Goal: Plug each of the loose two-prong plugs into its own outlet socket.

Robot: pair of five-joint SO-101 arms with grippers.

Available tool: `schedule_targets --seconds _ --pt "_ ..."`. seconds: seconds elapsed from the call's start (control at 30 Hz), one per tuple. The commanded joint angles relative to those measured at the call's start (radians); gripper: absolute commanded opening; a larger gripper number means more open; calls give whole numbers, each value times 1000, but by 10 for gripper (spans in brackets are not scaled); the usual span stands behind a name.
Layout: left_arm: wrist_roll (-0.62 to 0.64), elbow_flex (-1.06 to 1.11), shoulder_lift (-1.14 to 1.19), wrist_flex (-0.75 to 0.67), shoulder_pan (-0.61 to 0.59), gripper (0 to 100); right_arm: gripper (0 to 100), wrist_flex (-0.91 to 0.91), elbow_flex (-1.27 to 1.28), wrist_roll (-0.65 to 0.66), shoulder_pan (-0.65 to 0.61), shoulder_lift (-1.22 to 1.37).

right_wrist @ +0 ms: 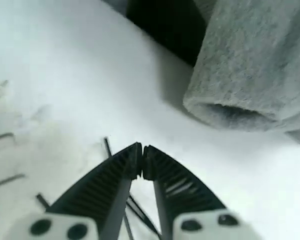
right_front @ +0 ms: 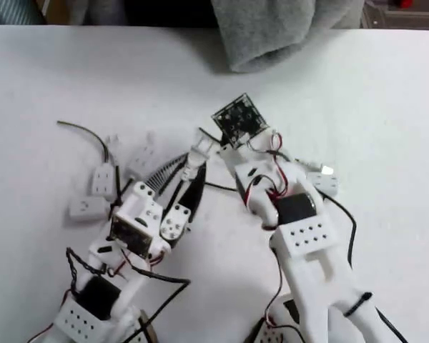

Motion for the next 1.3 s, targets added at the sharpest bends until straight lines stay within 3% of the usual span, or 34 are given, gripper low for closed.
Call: schedule_targets --seconds 0.0,0.13,0.27,0.37,0.5,0.9,1.13,1.27 --pt "3 -29 -12 -17 -7 23 18 76 -100 6 31 -28" --pt "3 -28 -12 -17 -7 23 18 275 -216 -2 13 -156" --pt "3 -26 -12 -17 -7 23 18 384 -253 6 -125 -297" --pt "2 -26 -12 -17 -7 23 18 390 -221 11 -248 -325" --pt "2 -26 -12 -15 -7 23 18 297 -133 84 -274 -259" --pt "2 -26 -12 -15 -7 23 18 33 -94 141 -44 64" --pt "2 -26 -12 -15 -15 23 18 28 -109 133 15 77" --pt "6 -26 -12 -15 -90 23 18 68 -106 132 38 5"
